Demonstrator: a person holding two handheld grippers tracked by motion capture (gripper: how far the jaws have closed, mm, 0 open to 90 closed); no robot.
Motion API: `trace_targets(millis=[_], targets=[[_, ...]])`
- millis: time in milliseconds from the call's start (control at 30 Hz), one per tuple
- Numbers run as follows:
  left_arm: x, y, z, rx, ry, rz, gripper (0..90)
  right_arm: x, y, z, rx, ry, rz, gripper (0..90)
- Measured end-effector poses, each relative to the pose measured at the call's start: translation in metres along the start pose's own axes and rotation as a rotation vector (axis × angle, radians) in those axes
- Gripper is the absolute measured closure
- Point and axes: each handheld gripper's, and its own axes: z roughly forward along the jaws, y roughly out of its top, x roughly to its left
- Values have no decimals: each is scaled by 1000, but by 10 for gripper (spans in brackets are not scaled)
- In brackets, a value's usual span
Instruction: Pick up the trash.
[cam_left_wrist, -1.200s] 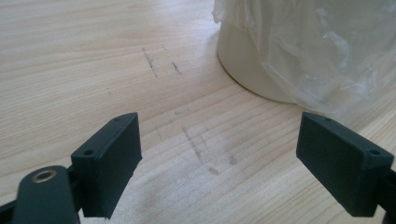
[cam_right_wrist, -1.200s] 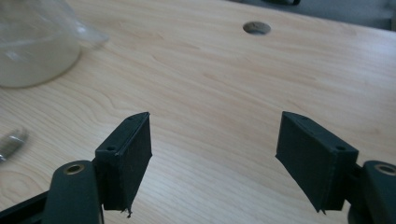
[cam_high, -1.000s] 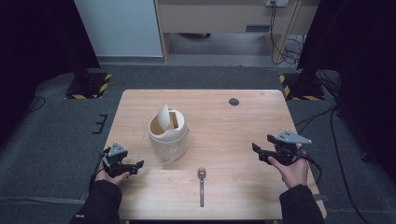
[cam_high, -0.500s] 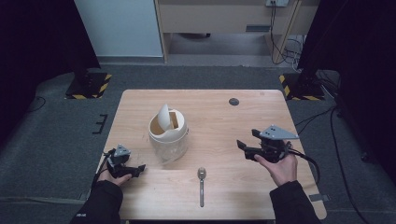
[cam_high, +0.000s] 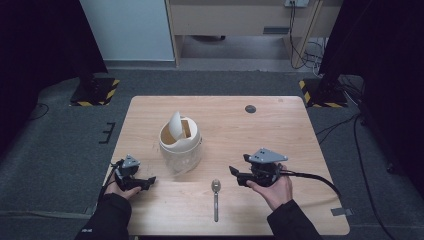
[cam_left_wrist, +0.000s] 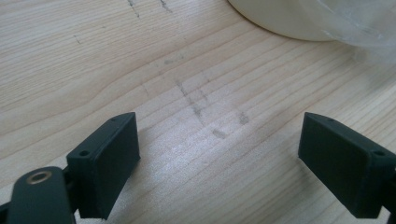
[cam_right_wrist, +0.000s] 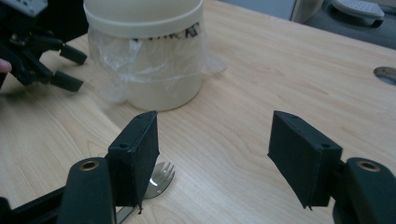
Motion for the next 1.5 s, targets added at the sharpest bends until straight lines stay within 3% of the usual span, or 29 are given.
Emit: trace_targets(millis=[233,400,600,867,1033,1233,1400,1500], targets=[[0,0,0,-3,-1,-8,114,15,-15,15,32,8,7,363],[0,0,0,-3,0,-7,112,31,-34,33,99,33,31,375],[0,0,0,-4,0,-10,110,42,-50,47,147,27,54,374],[0,0,1,-3,-3,-15,109,53,-69,67,209,4,68,333],[0,1,1,-2,-3,-16,109,54,-72,71,222,-6,75,318],[0,1,1,-4,-3,-21,109,54,-73,73,231,-26,67,341],[1,1,0,-4,-5,-22,109,49,-71,71,259,-36,-5,499],[1,1,0,-4,-6,-22,110,47,-71,70,266,-33,-24,528]])
